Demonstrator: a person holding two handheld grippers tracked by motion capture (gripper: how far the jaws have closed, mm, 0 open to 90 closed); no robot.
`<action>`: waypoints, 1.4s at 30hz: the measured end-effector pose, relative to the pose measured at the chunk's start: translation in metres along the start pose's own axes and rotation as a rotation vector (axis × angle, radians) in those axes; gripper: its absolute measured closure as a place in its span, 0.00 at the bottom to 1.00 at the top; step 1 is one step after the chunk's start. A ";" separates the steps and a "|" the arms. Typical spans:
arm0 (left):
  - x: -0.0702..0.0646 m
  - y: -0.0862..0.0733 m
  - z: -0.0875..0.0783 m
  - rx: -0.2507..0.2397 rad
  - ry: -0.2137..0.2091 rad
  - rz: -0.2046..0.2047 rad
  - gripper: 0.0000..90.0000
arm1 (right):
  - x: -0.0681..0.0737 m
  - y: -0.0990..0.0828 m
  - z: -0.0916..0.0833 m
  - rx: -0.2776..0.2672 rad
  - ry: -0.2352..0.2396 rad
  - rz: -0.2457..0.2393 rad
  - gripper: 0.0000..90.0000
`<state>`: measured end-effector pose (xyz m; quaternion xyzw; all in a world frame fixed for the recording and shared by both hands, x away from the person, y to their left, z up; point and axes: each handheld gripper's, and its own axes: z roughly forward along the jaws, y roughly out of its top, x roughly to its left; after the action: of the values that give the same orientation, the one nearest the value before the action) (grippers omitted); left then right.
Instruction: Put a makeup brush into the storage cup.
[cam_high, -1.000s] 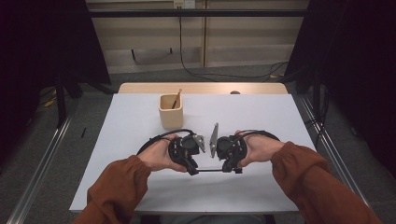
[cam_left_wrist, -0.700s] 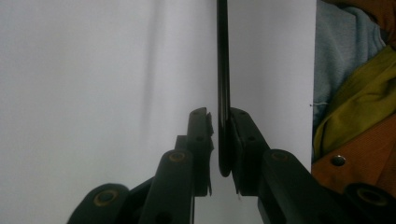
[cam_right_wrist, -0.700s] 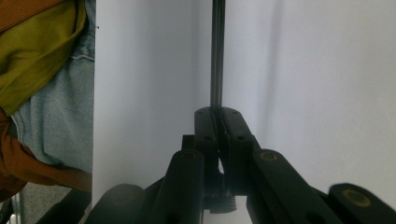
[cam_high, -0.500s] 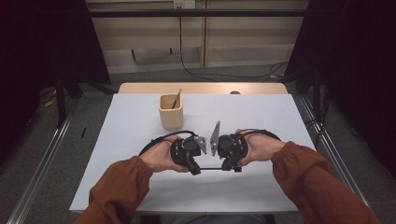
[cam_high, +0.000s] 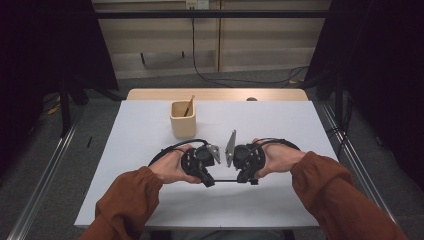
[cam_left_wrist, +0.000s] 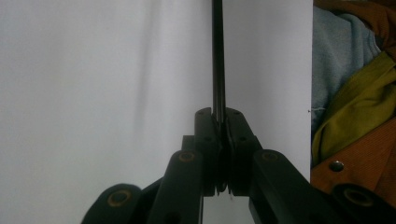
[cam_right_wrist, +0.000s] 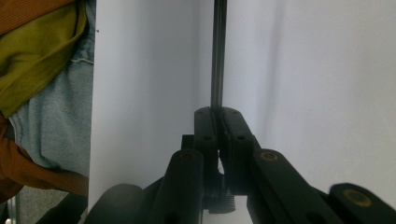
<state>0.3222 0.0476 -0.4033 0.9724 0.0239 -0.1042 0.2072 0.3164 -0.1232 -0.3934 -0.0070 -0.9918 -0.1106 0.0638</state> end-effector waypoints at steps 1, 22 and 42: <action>0.000 0.000 0.000 0.001 0.001 0.003 0.95 | 0.000 0.000 0.000 -0.001 0.003 0.001 0.95; 0.004 -0.007 -0.001 0.011 -0.012 0.012 0.95 | -0.006 -0.006 0.003 -0.104 -0.048 0.065 0.31; 0.005 -0.024 -0.009 -0.036 0.005 -0.033 0.95 | -0.003 -0.029 -0.011 -0.302 -0.098 0.158 0.08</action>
<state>0.3266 0.0733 -0.4061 0.9683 0.0424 -0.1049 0.2227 0.3200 -0.1533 -0.3899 -0.0998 -0.9622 -0.2525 0.0220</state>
